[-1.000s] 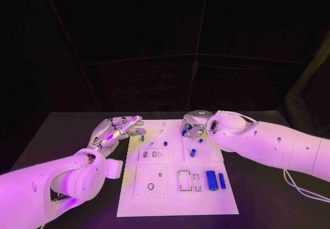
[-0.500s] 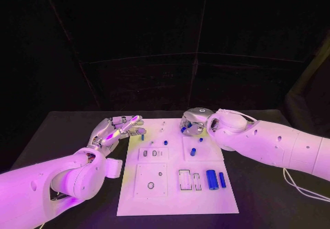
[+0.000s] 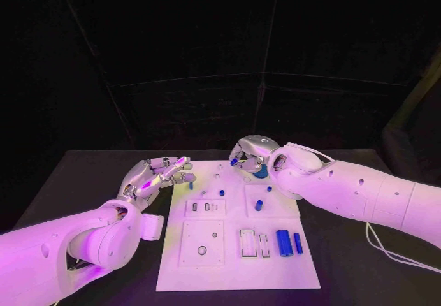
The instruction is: Assemble the parts on the task board
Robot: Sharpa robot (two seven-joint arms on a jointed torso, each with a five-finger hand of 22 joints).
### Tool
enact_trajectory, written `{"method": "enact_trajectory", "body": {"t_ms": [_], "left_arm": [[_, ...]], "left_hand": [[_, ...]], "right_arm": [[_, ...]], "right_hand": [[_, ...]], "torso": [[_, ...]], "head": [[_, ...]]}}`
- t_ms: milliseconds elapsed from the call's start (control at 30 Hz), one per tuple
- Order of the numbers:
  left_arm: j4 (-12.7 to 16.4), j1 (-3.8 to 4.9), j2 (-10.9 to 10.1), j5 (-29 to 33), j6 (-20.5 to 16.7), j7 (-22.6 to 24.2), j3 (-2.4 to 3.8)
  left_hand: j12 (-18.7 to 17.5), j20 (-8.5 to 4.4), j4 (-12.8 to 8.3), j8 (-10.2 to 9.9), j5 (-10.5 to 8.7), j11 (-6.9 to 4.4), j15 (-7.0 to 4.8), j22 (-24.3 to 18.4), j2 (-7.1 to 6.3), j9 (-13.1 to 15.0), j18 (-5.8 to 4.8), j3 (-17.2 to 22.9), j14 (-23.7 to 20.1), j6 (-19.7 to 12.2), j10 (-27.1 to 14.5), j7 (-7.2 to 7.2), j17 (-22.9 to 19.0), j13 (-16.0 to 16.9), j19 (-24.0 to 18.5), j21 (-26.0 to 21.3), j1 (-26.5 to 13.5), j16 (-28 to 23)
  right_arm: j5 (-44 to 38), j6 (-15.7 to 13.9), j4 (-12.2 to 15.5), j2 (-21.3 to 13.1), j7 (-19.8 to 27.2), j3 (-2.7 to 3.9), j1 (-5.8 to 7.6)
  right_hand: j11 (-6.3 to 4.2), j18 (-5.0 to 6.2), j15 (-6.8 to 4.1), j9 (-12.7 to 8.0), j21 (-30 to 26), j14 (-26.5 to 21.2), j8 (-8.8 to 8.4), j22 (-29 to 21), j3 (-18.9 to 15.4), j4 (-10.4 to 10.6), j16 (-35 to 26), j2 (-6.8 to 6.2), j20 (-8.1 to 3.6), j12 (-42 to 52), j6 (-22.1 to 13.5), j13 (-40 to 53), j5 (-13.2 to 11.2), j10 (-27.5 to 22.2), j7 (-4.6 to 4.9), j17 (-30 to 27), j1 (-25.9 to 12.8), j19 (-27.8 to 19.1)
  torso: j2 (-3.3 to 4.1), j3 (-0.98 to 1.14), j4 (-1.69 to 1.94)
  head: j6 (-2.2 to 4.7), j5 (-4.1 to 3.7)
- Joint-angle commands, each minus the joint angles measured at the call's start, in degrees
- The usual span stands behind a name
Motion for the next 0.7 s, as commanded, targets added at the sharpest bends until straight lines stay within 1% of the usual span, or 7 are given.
{"method": "enact_trajectory", "body": {"t_ms": [33,133,200,400,433,533,700], "left_arm": [[0.02,0.15,0.11,-0.40,0.96,0.15,0.05],[0.16,0.23,0.07,-0.40,0.98,0.10,0.06],[0.22,0.28,0.08,-0.40,0.99,0.08,0.06],[0.53,0.49,-0.03,-0.40,1.00,-0.03,0.06],[0.58,0.53,-0.04,-0.40,0.99,-0.04,0.06],[0.73,0.64,-0.10,-0.40,0.98,-0.06,0.06],[0.77,0.75,-0.13,-0.40,0.99,-0.14,0.06]], "left_hand": [[-0.34,0.22,-0.21,-0.24,-0.17,0.24,0.30,-0.06,0.55,-0.09,0.77,-0.01,-0.07,0.21,0.23,0.44,0.07,-0.07,0.36,-0.30,0.00,-0.29],[-0.34,0.22,-0.21,-0.24,-0.17,0.24,0.30,-0.06,0.55,-0.09,0.77,-0.01,-0.07,0.21,0.23,0.44,0.07,-0.07,0.36,-0.30,0.00,-0.29],[-0.34,0.22,-0.21,-0.24,-0.17,0.24,0.30,-0.06,0.55,-0.09,0.77,-0.01,-0.07,0.21,0.23,0.44,0.07,-0.07,0.36,-0.30,0.00,-0.29],[-0.40,0.23,-0.25,-0.29,-0.18,0.25,0.32,-0.09,0.53,-0.09,0.77,-0.05,-0.10,0.19,0.19,0.43,0.08,-0.08,0.35,-0.34,-0.04,-0.36],[-0.40,0.23,-0.25,-0.29,-0.18,0.25,0.32,-0.09,0.53,-0.09,0.77,-0.05,-0.10,0.19,0.19,0.43,0.08,-0.08,0.35,-0.34,-0.04,-0.36],[-0.40,0.23,-0.25,-0.29,-0.18,0.25,0.32,-0.09,0.53,-0.09,0.77,-0.05,-0.10,0.19,0.19,0.43,0.08,-0.08,0.35,-0.34,-0.04,-0.36],[-0.40,0.23,-0.25,-0.29,-0.18,0.25,0.32,-0.09,0.53,-0.09,0.77,-0.05,-0.10,0.19,0.19,0.43,0.08,-0.08,0.35,-0.34,-0.04,-0.36]], "right_arm": [[0.92,0.16,-1.53,1.49,1.01,0.08,0.21],[0.84,2.04,-3.02,2.97,0.97,0.08,0.34],[0.73,2.92,-3.95,3.89,0.95,0.08,0.39],[-0.31,4.20,-6.42,6.36,0.45,0.08,0.46],[-0.63,4.13,-6.81,6.73,0.17,0.08,0.47],[-2.07,3.06,-7.68,7.63,-1.23,0.08,0.49],[-3.82,1.68,-8.85,8.74,-3.31,0.08,0.54]], "right_hand": [[0.30,-1.18,0.48,-0.12,0.40,0.29,-0.13,0.11,0.60,0.09,0.29,-0.68,0.18,0.29,-0.32,-0.02,-0.20,-0.45,0.12,0.00,0.07,0.11],[0.34,-1.19,0.51,-0.13,0.43,0.28,-0.14,0.16,0.79,0.16,0.35,-0.82,0.21,0.29,-0.41,-0.03,-0.22,-0.58,0.13,0.02,0.00,0.12],[0.35,-1.19,0.52,-0.13,0.43,0.28,-0.15,0.17,0.87,0.20,0.35,-0.88,0.22,0.28,-0.45,-0.03,-0.23,-0.64,0.13,-0.02,-0.05,0.12],[0.39,-1.19,0.56,-0.15,0.46,0.25,-0.16,0.20,1.11,0.34,0.39,-1.14,0.26,0.29,-0.62,-0.03,-0.27,-0.82,0.14,-0.06,-0.20,0.10],[0.39,-1.19,0.56,-0.15,0.46,0.25,-0.16,0.20,1.11,0.34,0.39,-1.14,0.26,0.29,-0.62,-0.03,-0.27,-0.82,0.14,-0.06,-0.20,0.10],[0.40,-1.19,0.59,-0.14,0.48,0.25,-0.14,0.23,1.31,0.48,0.48,-1.27,0.29,0.32,-0.68,-0.02,-0.29,-0.89,0.15,0.02,-0.32,0.10],[0.40,-1.18,0.60,-0.12,0.48,0.23,-0.09,0.21,1.54,0.68,0.54,-1.52,0.32,0.37,-0.68,0.01,-0.47,-0.86,0.17,-0.02,-0.50,0.05]], "torso": [[0.09,0.08,0.05],[0.26,0.01,0.15],[0.30,-0.04,0.25],[0.54,-0.17,0.46],[0.57,-0.21,0.51],[0.55,-0.17,0.34],[0.61,-0.21,0.42]], "head": [[-0.08,0.19],[0.02,0.15],[-0.14,0.16],[0.00,0.01],[0.04,-0.02],[0.02,0.16],[0.03,0.19]]}}
